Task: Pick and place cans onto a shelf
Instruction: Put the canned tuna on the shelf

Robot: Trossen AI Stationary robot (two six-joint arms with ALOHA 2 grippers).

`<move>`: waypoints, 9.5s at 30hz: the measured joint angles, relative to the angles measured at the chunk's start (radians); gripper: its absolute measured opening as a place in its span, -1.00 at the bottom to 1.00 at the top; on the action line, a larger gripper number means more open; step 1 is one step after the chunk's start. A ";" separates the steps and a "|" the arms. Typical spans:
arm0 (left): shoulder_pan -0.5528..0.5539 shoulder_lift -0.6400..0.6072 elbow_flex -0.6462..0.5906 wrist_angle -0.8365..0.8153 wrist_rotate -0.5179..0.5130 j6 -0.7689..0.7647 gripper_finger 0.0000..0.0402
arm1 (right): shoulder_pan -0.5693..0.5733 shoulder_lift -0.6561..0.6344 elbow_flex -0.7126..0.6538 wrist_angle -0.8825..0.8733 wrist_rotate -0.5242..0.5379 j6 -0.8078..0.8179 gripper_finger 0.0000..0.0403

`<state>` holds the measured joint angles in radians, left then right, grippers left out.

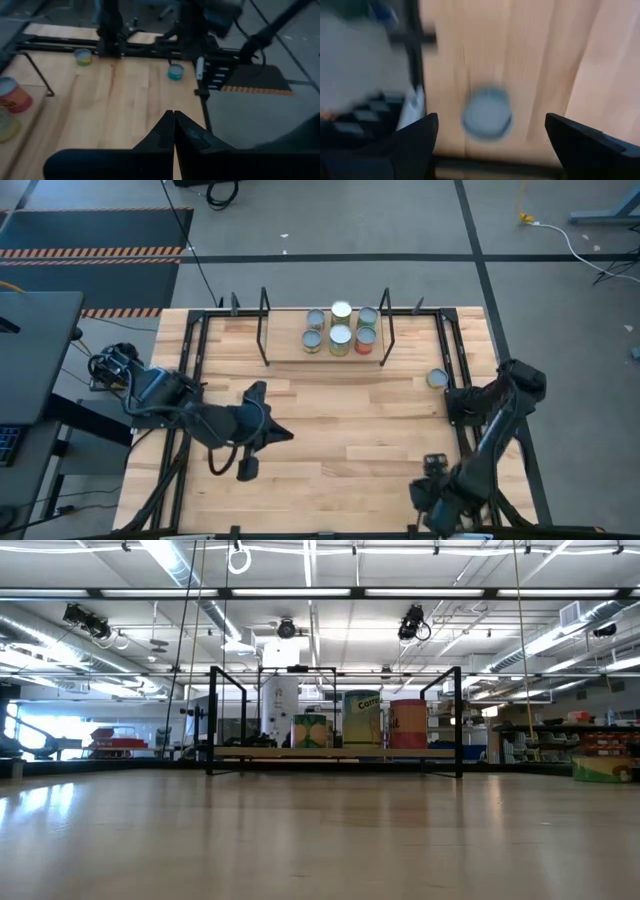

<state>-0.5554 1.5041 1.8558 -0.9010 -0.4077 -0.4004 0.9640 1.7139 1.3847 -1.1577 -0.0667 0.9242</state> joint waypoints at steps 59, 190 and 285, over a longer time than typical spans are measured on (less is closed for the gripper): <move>0.008 0.103 0.000 -0.172 -0.292 -0.274 0.24 | -0.470 -0.345 -0.283 0.333 0.324 -0.568 -0.97; 0.360 0.698 -0.040 -0.570 -0.650 -0.172 -0.33 | -0.424 -0.490 -0.495 0.438 0.283 -0.176 -0.96; 0.876 0.291 -0.387 -0.198 0.076 0.417 0.06 | -0.621 -0.488 -0.494 0.532 0.286 0.225 -0.65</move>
<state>0.3205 1.7954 1.4690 -1.0990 -0.3319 0.0163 0.3428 1.2255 0.8906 -0.6258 0.2188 1.1488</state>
